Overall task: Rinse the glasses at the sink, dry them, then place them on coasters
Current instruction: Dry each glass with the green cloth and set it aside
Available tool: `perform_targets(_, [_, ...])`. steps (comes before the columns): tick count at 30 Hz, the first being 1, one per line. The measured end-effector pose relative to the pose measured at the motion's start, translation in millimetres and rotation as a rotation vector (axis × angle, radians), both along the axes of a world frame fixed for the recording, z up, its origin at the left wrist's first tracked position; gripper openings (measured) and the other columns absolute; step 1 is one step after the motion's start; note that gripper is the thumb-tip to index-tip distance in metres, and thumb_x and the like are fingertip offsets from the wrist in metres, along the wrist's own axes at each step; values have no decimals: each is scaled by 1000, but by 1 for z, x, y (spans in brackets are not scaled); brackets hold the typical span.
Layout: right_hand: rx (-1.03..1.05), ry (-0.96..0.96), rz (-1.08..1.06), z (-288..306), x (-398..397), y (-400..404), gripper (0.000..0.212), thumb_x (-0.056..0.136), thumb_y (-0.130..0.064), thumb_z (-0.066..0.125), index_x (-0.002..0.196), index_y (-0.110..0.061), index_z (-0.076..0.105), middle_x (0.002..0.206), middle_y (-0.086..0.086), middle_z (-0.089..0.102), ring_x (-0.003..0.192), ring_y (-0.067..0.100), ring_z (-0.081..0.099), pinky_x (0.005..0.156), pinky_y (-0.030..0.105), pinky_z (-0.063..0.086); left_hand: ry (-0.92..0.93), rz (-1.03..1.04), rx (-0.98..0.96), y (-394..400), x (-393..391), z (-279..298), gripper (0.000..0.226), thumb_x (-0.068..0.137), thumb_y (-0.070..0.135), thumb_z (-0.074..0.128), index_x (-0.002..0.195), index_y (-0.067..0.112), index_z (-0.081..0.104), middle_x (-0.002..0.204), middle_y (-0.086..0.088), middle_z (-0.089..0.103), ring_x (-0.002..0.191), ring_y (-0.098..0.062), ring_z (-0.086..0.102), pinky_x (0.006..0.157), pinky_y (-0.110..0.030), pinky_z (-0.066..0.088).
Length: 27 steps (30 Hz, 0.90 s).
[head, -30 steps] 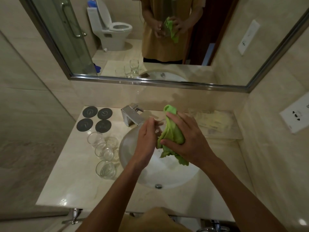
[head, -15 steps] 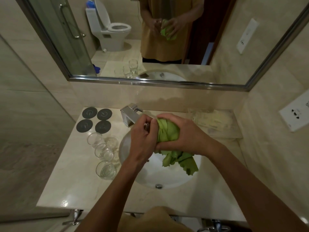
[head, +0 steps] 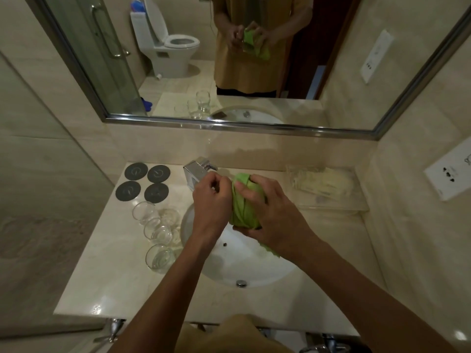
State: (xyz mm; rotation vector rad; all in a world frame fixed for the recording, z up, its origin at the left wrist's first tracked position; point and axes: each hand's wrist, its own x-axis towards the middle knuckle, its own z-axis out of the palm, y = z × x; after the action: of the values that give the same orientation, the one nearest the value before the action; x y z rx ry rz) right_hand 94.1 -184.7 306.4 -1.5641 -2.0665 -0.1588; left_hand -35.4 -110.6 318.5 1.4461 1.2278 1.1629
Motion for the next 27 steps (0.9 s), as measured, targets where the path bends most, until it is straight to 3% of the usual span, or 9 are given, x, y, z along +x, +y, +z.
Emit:
perform_targets(3, [92, -91, -14, -5, 2, 3, 92, 68, -42, 85, 142, -21, 35, 136, 11, 36, 118, 35, 48, 95, 44, 52, 23, 40, -48, 0, 3, 1, 32, 91, 4, 49, 62, 12, 40, 56, 3, 38, 48, -5, 32, 47, -17, 29])
perform_targets(6, [-21, 184, -26, -6, 2, 3, 87, 66, -54, 78, 139, -27, 38, 135, 5, 43, 115, 27, 54, 94, 35, 49, 29, 13, -38, 1, 1, 1, 33, 91, 5, 52, 61, 12, 41, 55, 4, 38, 48, -5, 31, 47, -17, 28])
perform_targets(10, [-346, 567, -49, 11, 2, 4, 84, 60, -54, 88, 131, -38, 46, 121, -17, 57, 102, 3, 60, 86, 27, 54, 3, -55, -9, -1, -5, 1, 25, 90, 10, 52, 66, 3, 47, 62, -4, 45, 58, -11, 39, 55, -28, 36])
perform_targets(13, [-532, 867, 14, 20, 8, 8, 65, 67, -34, 91, 123, -29, 58, 107, -11, 67, 93, 8, 67, 79, 27, 56, -39, -86, 48, -3, -7, 3, 22, 85, 16, 52, 67, 3, 49, 62, -9, 50, 60, -14, 45, 57, -33, 41])
perform_targets(16, [-710, 1165, 78, 29, 9, 10, 40, 82, -23, 80, 118, -23, 63, 101, 1, 71, 88, 19, 69, 76, 36, 57, -90, -131, 114, -5, -7, 8, 21, 86, 13, 53, 69, 0, 52, 64, -15, 54, 59, -23, 50, 55, -41, 45])
perform_targets(18, [-843, 1349, 128, 33, 8, 10, 34, 91, -26, 68, 124, -21, 62, 110, 9, 72, 93, 28, 71, 74, 41, 58, -123, -146, 136, -6, -7, 9, 21, 88, 12, 53, 68, 5, 53, 60, -3, 53, 57, -11, 52, 51, -29, 44])
perform_targets(21, [-909, 1400, 171, 33, 6, 9, 37, 96, -32, 60, 131, -22, 58, 120, 13, 69, 100, 31, 71, 76, 38, 58, -138, -151, 170, -5, -7, 10, 18, 89, 8, 53, 71, 4, 55, 63, 2, 55, 58, -3, 55, 54, -17, 44])
perform_targets(24, [-816, 1408, 116, 27, -2, 6, 41, 91, -28, 69, 128, -21, 55, 116, 16, 67, 89, 29, 71, 72, 42, 58, -166, -138, 168, -2, -11, 7, 19, 88, 6, 53, 71, -2, 56, 65, -4, 59, 60, -10, 57, 56, -24, 48])
perform_targets(27, [-590, 1295, 32, 23, -13, 3, 54, 77, -31, 80, 123, -20, 52, 105, 3, 67, 85, 14, 68, 72, 30, 57, -188, -114, 157, 2, -13, 5, 23, 87, 8, 51, 73, -9, 56, 65, -4, 59, 64, -15, 58, 59, -30, 50])
